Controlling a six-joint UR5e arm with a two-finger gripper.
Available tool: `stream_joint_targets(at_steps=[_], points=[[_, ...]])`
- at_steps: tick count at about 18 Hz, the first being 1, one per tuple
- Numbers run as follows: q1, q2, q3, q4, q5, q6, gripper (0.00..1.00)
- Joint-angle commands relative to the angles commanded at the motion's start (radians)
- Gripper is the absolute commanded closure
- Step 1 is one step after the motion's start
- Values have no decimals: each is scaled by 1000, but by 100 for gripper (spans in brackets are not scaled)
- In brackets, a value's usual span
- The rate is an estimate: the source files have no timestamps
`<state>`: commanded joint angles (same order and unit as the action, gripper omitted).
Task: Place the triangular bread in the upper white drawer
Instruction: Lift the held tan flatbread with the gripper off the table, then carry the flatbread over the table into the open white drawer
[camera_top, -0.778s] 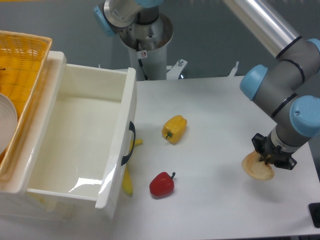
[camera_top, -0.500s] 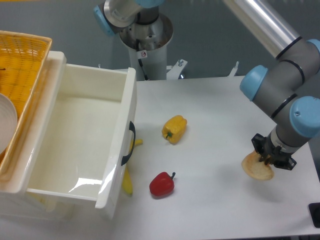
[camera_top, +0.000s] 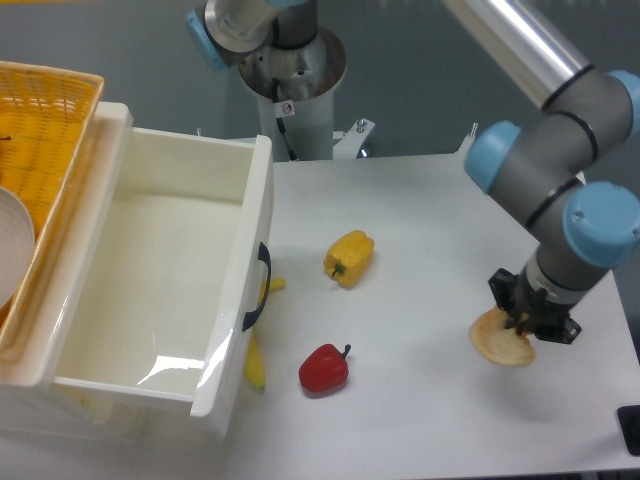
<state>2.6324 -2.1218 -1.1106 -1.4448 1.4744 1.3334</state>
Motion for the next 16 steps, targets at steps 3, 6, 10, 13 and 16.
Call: stream_joint_targets(at_steps=[3,6,10,13,16], points=[[-25,69,-6,-31,-69,-83,100],[-57,130,-6,-74,-86,-111,100],[-94,201,-8,-81,-155,-226,100],[-124,239,-9,-78,-203,-279,100],[-189,259,-11,-72,-209,-361,100]])
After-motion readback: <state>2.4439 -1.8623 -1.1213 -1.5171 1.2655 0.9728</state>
